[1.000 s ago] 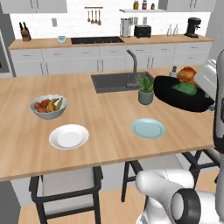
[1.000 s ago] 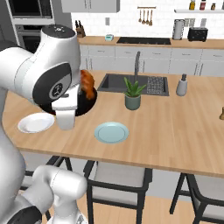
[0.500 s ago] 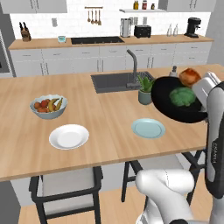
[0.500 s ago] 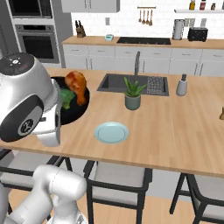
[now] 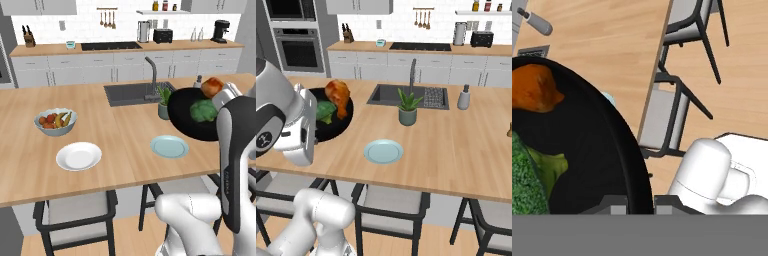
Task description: Pick the chicken drumstick and broccoli from their plates and place them in the bowl. Then put the bowl in the fridge.
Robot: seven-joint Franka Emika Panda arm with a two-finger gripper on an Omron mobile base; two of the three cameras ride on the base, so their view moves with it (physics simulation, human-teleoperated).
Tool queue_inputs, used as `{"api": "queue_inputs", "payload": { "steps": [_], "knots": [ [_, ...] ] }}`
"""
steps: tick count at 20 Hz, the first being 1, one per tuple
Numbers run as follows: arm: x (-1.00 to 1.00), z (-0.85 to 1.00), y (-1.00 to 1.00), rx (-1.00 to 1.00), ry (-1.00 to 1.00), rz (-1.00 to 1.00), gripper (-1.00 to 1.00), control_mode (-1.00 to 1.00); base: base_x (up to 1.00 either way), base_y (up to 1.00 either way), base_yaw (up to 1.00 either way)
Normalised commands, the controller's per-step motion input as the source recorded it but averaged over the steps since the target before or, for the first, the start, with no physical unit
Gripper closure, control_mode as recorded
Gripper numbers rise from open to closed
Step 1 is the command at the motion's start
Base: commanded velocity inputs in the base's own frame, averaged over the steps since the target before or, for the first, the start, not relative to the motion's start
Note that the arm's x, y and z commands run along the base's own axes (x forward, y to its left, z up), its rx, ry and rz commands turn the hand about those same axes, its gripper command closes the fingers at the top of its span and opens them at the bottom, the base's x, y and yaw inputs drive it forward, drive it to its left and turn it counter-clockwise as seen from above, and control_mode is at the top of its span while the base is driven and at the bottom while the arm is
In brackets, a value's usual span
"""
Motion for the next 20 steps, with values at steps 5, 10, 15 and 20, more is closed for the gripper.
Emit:
{"api": "queue_inputs", "payload": {
  "steps": [5, 10, 15, 20],
  "knots": [
    [-0.01, 0.0, 0.0, 0.0, 0.0, -0.01, 1.0, -1.0, 0.0, 0.0, 0.0],
    [0.03, -0.06, 0.0, -0.01, 0.0, 0.0, 1.0, -1.0, 0.0, 0.0, 0.0],
    [0.03, -0.4, 0.04, -0.1, 0.0, 0.13, 1.0, -1.0, 0.0, 0.0, 0.0],
    [0.07, -0.14, 0.13, -0.06, 0.0, 0.1, 1.0, -1.0, 0.0, 0.0, 0.0]
  ]
}}
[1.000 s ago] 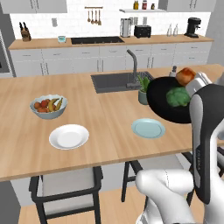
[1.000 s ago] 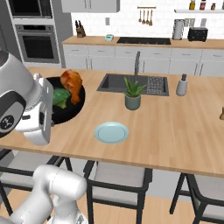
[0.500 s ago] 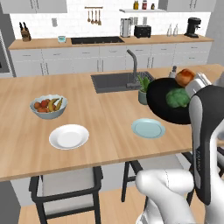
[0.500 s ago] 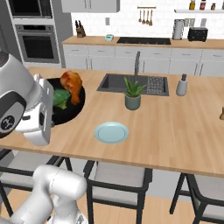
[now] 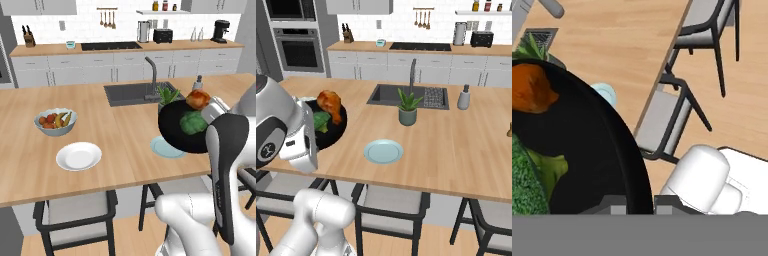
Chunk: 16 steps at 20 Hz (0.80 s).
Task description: Pick the chicken drumstick and broccoli from their plates and place them in the bowl. Then put the bowl in the fridge.
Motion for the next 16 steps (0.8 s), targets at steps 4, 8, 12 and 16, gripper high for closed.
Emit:
{"api": "queue_inputs", "payload": {
  "steps": [4, 8, 12, 16],
  "knots": [
    [0.01, 0.0, 0.04, -0.01, 0.0, 0.0, 1.0, 1.0, 0.0, 0.0, 0.0],
    [0.0, 0.0, 0.0, 0.0, 0.0, 0.0, 1.0, 1.0, -0.46, -0.44, 0.0],
    [0.0, 0.0, 0.0, 0.0, 0.0, 0.0, 1.0, 1.0, -0.78, -1.0, 0.0],
    [0.0, 0.0, 0.0, 0.0, 0.0, 0.0, 1.0, 1.0, -0.34, -1.0, 0.0]
  ]
}}
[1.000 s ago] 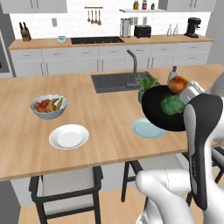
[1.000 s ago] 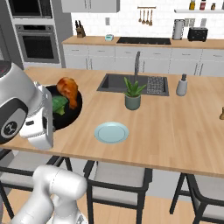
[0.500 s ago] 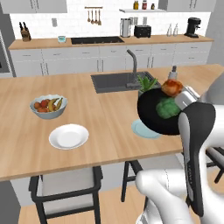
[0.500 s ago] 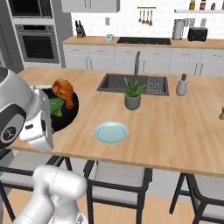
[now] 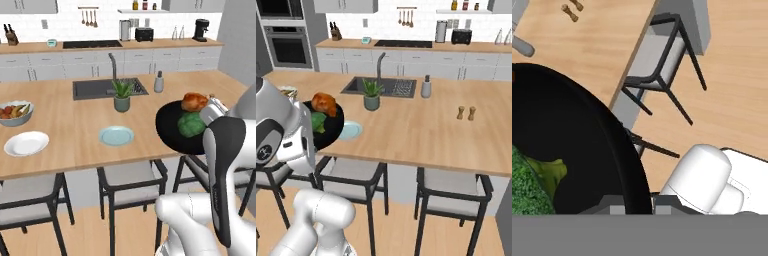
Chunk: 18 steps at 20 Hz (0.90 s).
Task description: Pick the chicken drumstick and broccoli from their plates and place them in the bowl. Then put the bowl in the fridge.
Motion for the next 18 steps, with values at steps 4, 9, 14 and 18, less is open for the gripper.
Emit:
{"api": "queue_inputs", "payload": {
  "steps": [4, 9, 14, 18],
  "knots": [
    [0.0, 0.0, 0.0, 0.0, 0.0, 0.0, 1.0, 1.0, -0.29, -1.0, 0.0],
    [0.0, 0.0, 0.0, 0.0, 0.0, 0.0, 1.0, 1.0, -0.21, -1.0, 0.0],
    [0.0, 0.0, 0.0, 0.0, 0.0, 0.0, 1.0, 1.0, -0.03, -1.0, -0.04],
    [0.0, 0.0, 0.0, 0.0, 0.0, 0.0, 1.0, 1.0, 0.0, -1.0, -0.07]
  ]
}}
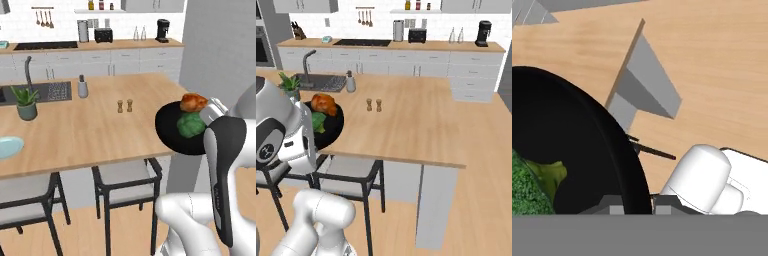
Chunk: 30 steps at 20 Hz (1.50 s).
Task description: Pick the chicken drumstick and broccoli from their plates and place them in the bowl. Then put the bowl in the fridge.
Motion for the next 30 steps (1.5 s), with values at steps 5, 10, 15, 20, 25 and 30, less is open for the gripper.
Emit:
{"api": "queue_inputs", "payload": {
  "steps": [5, 10, 15, 20, 25, 30],
  "knots": [
    [0.0, 0.0, 0.0, 0.0, 0.0, 0.0, 1.0, 1.0, 0.0, -1.0, -0.07],
    [0.0, 0.0, 0.0, 0.0, 0.0, 0.0, 1.0, 1.0, 0.0, -1.0, -0.07],
    [0.0, 0.0, 0.0, 0.0, 0.0, 0.0, 1.0, 1.0, 0.05, -1.0, -0.07],
    [0.0, 0.0, 0.0, 0.0, 0.0, 0.0, 1.0, 1.0, 0.21, -1.0, -0.05],
    [0.0, 0.0, 0.0, 0.0, 0.0, 0.0, 1.0, 1.0, 0.65, -0.98, 0.0],
    [0.0, 0.0, 0.0, 0.0, 0.0, 0.0, 1.0, 1.0, 1.0, -0.75, 0.01]
  ]
}}
